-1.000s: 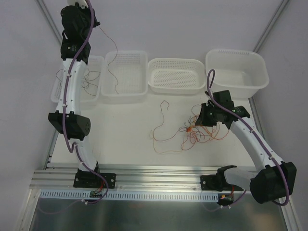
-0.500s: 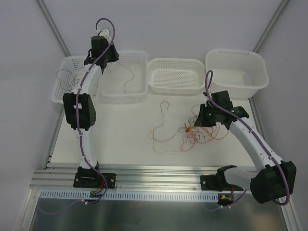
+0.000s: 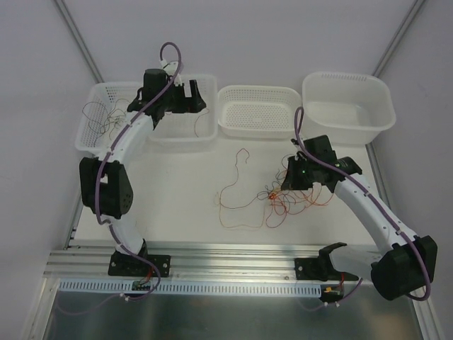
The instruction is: Untangle the cables
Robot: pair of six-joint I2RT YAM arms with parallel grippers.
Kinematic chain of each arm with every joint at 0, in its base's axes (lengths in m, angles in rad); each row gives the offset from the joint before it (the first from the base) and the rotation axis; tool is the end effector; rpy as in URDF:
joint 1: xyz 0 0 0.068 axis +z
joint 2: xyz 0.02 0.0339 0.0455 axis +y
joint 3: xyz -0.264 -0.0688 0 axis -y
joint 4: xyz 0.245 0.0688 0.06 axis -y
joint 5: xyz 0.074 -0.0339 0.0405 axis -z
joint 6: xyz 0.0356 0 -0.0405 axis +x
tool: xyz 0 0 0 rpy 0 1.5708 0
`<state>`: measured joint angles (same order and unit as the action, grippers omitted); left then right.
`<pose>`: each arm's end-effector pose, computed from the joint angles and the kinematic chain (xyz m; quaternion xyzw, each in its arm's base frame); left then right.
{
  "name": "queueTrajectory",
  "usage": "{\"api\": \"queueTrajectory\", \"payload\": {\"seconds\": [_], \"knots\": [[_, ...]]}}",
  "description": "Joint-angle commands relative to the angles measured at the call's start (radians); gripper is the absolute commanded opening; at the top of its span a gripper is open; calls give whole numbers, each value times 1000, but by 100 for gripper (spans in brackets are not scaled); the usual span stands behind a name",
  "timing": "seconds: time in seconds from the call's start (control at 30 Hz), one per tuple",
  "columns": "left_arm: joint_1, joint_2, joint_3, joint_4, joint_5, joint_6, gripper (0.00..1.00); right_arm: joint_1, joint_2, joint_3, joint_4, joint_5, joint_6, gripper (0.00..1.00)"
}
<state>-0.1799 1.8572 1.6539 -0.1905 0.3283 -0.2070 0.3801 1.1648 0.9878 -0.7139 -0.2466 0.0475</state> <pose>0.4369 -0.0911 0.3347 0.0796 0.8217 -0.2387 0.5113 0.2157 0.0955 0.2876 -0.1953 0.9159 0.1835 0.2988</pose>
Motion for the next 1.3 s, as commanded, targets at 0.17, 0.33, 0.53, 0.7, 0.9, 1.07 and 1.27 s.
{"api": "queueTrajectory", "payload": {"seconds": [0.17,0.33,0.53,0.7,0.9,1.07,1.27], "knots": [[-257,-407,-396,5,129,-37,99,69,-36,64,27,-32,0,2],[-411,-575,-598,5,58,-64,99,129,-2,130,93,-147,-9,1],[-460,-713,-755,5,-1,-126,97,141,90,192,28,97,21,27],[-500,-705,-773,6,-34,-141,95,141,43,138,-18,216,46,53],[-547,-543,-688,8,-32,-63,89,143,-62,-10,68,110,97,52],[-564,-402,-579,6,46,61,78,143,-109,-121,165,37,152,49],[-570,-248,-496,6,164,198,64,146,-158,-192,223,3,160,47]]}}
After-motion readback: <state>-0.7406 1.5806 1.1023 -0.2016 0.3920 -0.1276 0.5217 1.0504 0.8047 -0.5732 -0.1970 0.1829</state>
